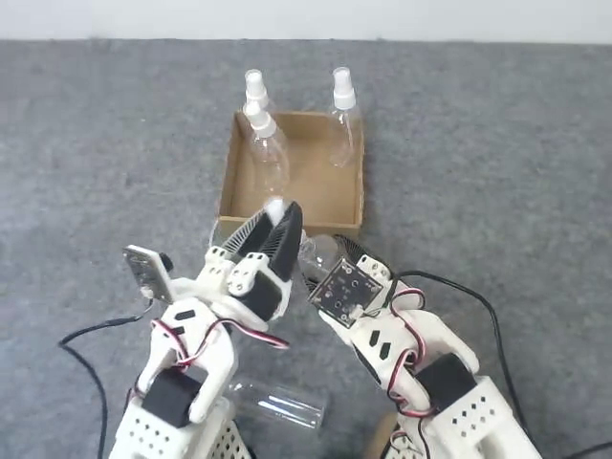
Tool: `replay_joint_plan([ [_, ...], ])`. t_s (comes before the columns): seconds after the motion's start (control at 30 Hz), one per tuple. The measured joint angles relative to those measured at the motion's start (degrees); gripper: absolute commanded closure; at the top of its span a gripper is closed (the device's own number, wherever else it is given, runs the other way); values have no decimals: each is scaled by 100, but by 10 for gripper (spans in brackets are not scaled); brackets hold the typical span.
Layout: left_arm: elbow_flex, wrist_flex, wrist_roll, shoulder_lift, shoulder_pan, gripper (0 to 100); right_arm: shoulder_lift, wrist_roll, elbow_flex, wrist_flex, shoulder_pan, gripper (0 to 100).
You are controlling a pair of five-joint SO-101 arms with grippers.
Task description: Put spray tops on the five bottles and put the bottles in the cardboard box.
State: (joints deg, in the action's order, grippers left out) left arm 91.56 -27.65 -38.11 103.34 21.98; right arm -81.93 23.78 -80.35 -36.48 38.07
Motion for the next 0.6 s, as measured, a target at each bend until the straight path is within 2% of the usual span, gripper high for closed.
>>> replay_joint_plan([
  [0.13, 35, -9, 44, 0, 62, 806, 0, -9, 0, 0, 0, 982],
  [0.6, 35, -97, 44, 0, 62, 806, 0, 0, 0, 0, -9, 982],
])
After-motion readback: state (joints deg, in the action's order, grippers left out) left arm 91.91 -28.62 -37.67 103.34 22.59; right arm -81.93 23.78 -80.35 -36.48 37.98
